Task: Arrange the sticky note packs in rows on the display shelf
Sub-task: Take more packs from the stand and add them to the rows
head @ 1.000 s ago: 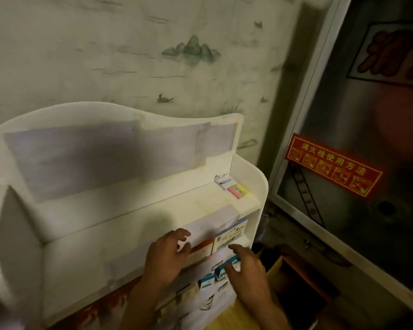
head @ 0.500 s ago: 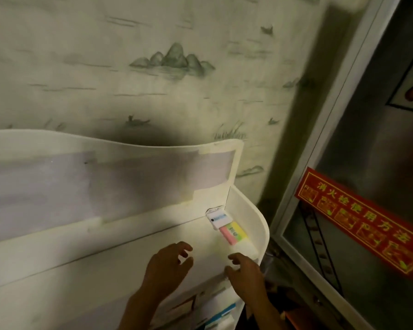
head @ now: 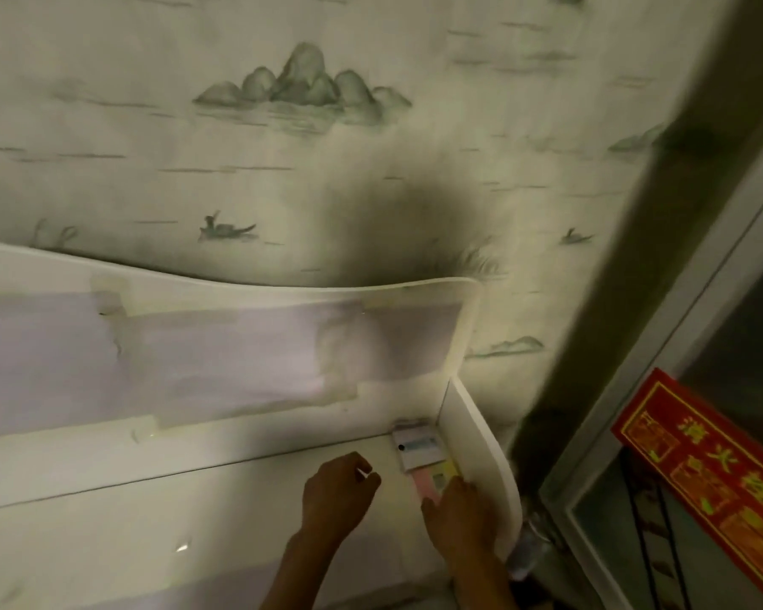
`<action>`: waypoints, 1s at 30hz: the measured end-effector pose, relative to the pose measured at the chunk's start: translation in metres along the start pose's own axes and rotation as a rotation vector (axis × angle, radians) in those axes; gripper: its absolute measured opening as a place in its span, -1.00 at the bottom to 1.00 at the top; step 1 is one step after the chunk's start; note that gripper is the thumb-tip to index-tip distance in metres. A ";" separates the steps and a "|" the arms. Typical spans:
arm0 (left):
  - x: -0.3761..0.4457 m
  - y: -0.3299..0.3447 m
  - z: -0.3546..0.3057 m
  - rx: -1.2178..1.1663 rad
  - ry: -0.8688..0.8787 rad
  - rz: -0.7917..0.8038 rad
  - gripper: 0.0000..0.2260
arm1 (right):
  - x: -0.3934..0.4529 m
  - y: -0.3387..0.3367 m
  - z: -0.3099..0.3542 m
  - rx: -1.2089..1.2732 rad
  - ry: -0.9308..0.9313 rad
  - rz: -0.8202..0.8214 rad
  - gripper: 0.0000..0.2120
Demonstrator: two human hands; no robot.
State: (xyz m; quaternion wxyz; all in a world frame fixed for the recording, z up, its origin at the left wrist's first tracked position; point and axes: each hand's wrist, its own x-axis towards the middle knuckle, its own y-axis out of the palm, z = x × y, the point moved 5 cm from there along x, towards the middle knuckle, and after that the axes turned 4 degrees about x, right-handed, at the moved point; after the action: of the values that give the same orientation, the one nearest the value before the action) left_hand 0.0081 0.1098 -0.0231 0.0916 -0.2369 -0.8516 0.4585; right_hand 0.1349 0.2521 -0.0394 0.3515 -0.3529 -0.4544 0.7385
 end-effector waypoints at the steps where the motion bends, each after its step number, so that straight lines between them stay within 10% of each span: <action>1: 0.005 0.006 -0.003 -0.001 -0.033 -0.005 -0.82 | 0.006 0.003 -0.002 -0.028 0.005 0.005 -0.55; 19: 0.064 0.082 -0.043 0.131 -0.355 0.166 -0.14 | 0.022 -0.011 0.002 0.024 -0.101 0.163 -0.29; 30: 0.069 0.087 -0.050 0.053 -0.364 0.160 -0.28 | 0.015 -0.020 0.002 0.031 -0.119 0.242 -0.22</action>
State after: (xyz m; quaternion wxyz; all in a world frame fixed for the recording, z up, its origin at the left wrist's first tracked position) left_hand -0.0052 0.2205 -0.0708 -0.0941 -0.2144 -0.8203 0.5219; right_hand 0.1293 0.2708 -0.0229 0.2380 -0.3552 -0.4170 0.8021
